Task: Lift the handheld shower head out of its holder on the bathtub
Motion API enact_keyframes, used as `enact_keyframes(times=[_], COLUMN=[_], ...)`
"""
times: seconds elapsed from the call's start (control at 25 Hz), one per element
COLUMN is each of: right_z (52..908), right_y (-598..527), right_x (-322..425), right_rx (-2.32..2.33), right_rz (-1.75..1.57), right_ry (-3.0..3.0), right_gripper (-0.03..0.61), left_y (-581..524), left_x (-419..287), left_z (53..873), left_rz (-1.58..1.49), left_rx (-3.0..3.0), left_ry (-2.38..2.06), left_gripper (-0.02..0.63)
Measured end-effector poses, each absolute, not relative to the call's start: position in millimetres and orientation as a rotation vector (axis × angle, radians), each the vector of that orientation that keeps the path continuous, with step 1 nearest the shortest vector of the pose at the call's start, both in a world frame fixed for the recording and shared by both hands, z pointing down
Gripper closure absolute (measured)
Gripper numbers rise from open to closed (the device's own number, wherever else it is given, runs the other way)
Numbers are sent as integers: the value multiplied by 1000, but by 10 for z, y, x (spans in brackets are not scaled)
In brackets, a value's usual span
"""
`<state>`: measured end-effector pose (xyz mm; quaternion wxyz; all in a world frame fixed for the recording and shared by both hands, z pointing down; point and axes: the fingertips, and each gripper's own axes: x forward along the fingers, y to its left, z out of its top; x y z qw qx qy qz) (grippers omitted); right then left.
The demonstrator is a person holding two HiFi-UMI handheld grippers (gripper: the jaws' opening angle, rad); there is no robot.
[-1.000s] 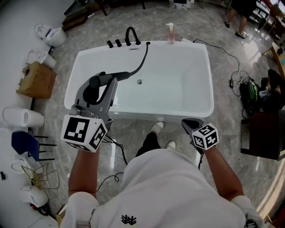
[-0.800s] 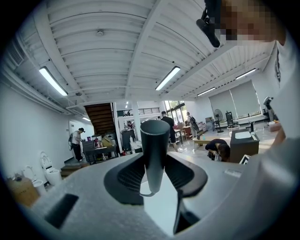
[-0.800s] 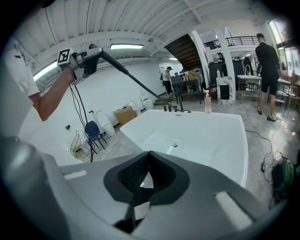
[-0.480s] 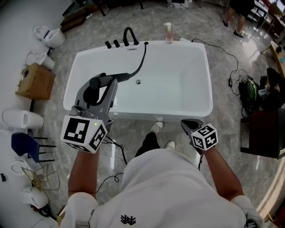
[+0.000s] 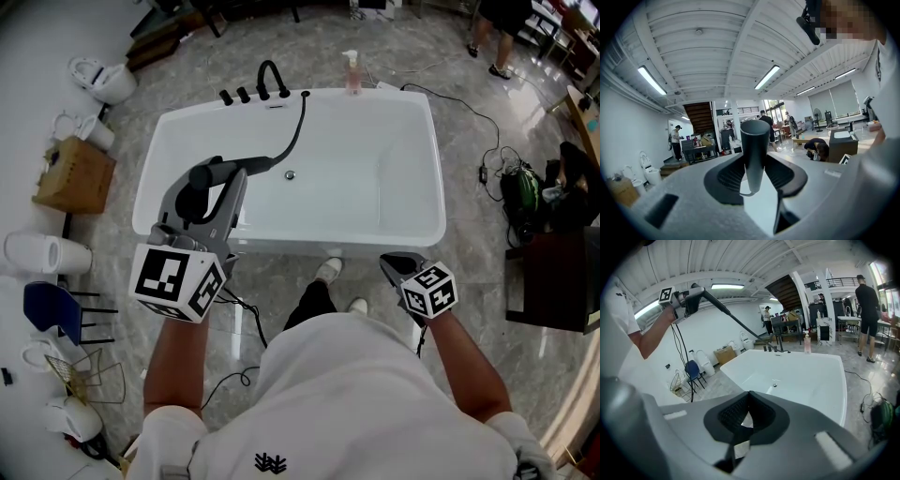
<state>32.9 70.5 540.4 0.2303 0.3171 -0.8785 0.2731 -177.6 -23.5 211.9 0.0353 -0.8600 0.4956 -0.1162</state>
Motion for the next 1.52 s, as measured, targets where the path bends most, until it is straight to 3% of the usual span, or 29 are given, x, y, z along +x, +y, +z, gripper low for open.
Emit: enact_keyframes(times=[1.52], right_z=[5551], right_y=[705], right_x=[735], right_rx=[916], right_rz=[793], right_ry=[-2418], right_gripper=[566], left_y=[-477], left_x=[-1365], left_z=[2074], left_rz=[-384], left_rx=[-2643], left_ry=[1471], left_gripper=[472])
